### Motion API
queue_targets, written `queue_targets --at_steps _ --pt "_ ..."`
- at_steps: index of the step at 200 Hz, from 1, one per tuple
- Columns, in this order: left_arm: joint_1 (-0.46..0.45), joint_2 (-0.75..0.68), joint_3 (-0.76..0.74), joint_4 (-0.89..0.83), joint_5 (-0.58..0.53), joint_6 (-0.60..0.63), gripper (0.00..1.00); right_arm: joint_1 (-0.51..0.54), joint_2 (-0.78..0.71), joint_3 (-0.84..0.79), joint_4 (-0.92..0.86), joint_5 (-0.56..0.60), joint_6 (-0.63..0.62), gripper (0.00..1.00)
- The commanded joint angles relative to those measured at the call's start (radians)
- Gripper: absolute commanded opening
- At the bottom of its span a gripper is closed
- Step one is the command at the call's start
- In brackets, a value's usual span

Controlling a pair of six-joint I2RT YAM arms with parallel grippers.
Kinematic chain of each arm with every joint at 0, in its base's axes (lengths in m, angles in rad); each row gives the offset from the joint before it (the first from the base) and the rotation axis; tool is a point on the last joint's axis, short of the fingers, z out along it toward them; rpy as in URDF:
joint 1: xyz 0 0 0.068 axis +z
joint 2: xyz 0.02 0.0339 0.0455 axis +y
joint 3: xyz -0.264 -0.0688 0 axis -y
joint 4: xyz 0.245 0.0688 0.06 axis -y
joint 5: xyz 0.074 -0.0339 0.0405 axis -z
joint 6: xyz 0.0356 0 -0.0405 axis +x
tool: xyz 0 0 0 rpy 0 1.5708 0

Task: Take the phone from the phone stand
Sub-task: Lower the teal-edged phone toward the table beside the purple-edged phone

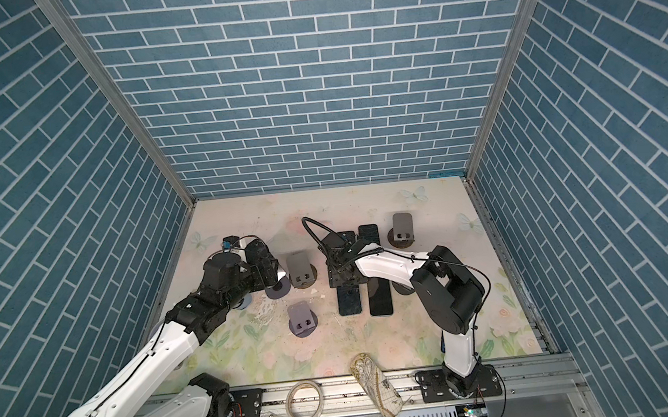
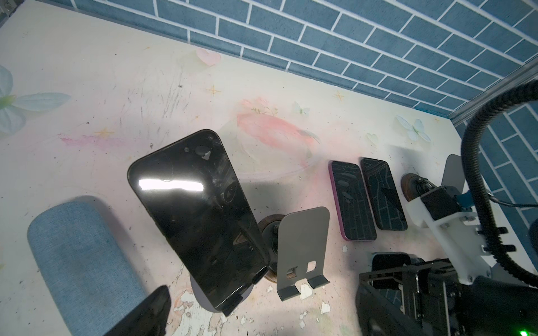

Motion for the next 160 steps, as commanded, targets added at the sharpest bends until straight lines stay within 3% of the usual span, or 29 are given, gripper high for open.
queue_targets --at_steps 1,160 --pt "-0.003 -0.01 0.007 0.009 -0.006 0.015 1.0 -0.004 0.01 -0.022 -0.025 -0.003 0.045 0.56" --pt "-0.002 -0.057 -0.047 0.021 -0.019 0.013 1.0 -0.004 0.067 0.008 -0.108 -0.018 0.07 0.59"
